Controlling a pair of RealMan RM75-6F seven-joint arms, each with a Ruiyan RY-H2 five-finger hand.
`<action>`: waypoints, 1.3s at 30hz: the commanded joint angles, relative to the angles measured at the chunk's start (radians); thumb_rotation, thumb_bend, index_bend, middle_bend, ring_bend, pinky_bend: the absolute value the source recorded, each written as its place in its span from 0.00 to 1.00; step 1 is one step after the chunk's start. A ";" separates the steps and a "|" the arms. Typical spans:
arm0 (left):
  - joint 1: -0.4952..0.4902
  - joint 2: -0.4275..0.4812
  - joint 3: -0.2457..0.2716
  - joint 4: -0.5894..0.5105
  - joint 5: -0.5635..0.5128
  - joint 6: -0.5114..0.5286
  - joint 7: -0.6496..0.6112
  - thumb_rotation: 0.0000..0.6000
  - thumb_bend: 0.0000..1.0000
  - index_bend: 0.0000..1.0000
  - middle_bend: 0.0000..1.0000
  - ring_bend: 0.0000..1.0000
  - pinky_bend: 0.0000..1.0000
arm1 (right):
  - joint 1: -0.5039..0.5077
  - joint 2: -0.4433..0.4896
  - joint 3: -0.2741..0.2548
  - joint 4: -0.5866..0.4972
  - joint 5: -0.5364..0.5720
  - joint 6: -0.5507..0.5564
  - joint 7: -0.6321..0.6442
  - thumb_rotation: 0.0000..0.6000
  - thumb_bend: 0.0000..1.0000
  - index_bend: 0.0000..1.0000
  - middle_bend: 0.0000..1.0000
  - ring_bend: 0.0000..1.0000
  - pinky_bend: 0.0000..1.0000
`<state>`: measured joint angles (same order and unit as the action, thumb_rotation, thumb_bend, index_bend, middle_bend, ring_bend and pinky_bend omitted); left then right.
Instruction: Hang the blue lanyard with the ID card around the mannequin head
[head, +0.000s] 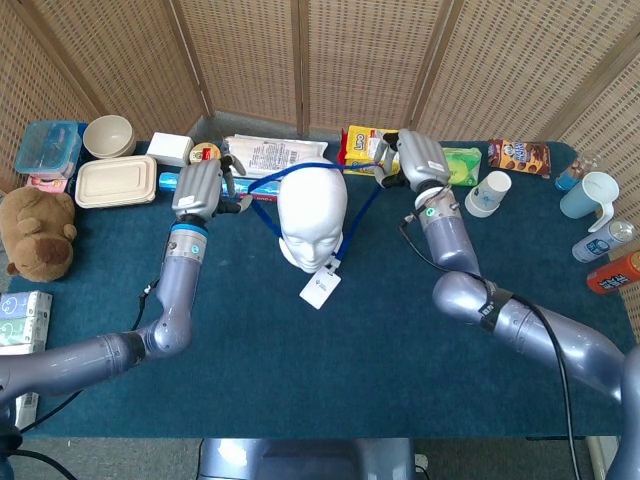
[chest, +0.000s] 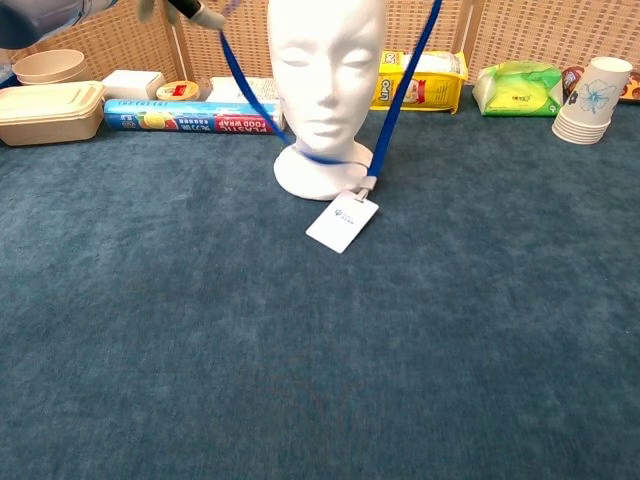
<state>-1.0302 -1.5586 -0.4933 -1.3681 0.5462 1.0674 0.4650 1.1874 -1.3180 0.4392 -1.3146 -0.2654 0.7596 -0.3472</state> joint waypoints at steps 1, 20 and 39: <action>-0.001 0.012 0.004 -0.016 -0.001 0.002 0.008 0.92 0.11 0.13 0.23 0.15 0.34 | -0.006 -0.004 0.002 0.020 -0.020 -0.045 0.038 0.94 0.38 0.26 0.32 0.35 0.42; 0.122 0.147 0.060 -0.233 0.118 0.082 -0.063 0.92 0.08 0.10 0.15 0.05 0.21 | -0.170 0.087 0.038 -0.157 -0.306 0.061 0.259 0.86 0.35 0.24 0.27 0.27 0.31; 0.494 0.457 0.357 -0.532 0.516 0.217 -0.235 0.91 0.08 0.16 0.15 0.05 0.21 | -0.582 0.242 -0.197 -0.533 -0.758 0.479 0.305 0.87 0.37 0.31 0.34 0.33 0.33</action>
<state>-0.6063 -1.1434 -0.1970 -1.8690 0.9840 1.2358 0.2752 0.6806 -1.1023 0.3078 -1.7985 -0.9497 1.1793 -0.0454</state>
